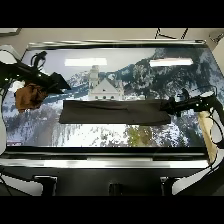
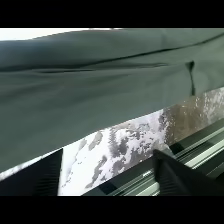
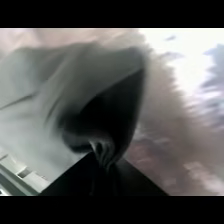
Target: Fold the clothes and pants, and hang the long-sleeved shirts on hangers.
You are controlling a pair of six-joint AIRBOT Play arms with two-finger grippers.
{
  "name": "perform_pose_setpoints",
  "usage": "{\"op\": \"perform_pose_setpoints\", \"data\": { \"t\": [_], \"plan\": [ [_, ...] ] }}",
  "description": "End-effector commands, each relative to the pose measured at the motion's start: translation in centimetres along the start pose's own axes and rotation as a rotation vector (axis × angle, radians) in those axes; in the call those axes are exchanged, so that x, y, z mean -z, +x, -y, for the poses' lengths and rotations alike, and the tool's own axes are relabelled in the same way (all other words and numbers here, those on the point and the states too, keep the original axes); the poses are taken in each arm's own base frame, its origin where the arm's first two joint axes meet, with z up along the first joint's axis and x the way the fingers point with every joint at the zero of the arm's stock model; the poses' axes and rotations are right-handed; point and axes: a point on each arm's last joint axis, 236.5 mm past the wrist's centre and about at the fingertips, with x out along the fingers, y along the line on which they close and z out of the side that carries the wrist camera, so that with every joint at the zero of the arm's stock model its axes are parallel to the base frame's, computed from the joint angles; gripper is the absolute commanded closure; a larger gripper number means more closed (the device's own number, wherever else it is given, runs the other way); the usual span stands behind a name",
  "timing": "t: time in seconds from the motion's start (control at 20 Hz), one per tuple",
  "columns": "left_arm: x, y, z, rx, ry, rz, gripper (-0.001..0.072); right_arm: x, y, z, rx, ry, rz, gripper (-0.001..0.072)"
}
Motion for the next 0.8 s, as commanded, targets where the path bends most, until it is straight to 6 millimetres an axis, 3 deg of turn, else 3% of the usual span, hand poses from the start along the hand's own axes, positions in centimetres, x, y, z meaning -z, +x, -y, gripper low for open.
{"op": "perform_pose_setpoints", "data": {
  "t": [0.0,0.05,0.15,0.2,0.35,0.5,0.6,0.75],
  "plan": [
    [-0.8,4.5,4.9,0.019,0.128,0.015,0.0484,1.2,-2.0,-4.9,-0.009,-0.086,0.025,0.0666],
    [-1.1,6.6,6.2,0.026,0.164,0.02,0.0579,1.8,-2.8,-6.5,-0.008,-0.111,0.039,0.0666],
    [-1.3,11.8,8.5,0.04,0.2,0.03,0.0606,3.4,-4.4,-10.4,-0.006,-0.165,0.066,0.0666],
    [-0.7,14.6,9.3,0.043,0.205,0.009,0.068,4.5,-5.1,-12.6,-0.007,-0.188,0.083,0.0666],
    [3.1,21.8,10.2,0.039,0.192,-0.124,0.0683,7.8,-7.3,-18.2,-0.021,-0.256,0.138,0.0666],
    [5.4,26.7,10.7,0.024,0.118,-0.179,0.0683,11.7,-8.9,-22.4,-0.04,-0.323,0.168,0.0666],
    [6.5,29.3,12.1,0.051,0.071,-0.189,0.0682,13.4,-9.8,-24.2,-0.056,-0.34,0.193,0.0666],
    [7.4,32.7,17.4,0.198,-0.032,-0.148,0.0683,14.9,-11.1,-25.5,-0.076,-0.339,0.217,0.0665]
  ]
}}
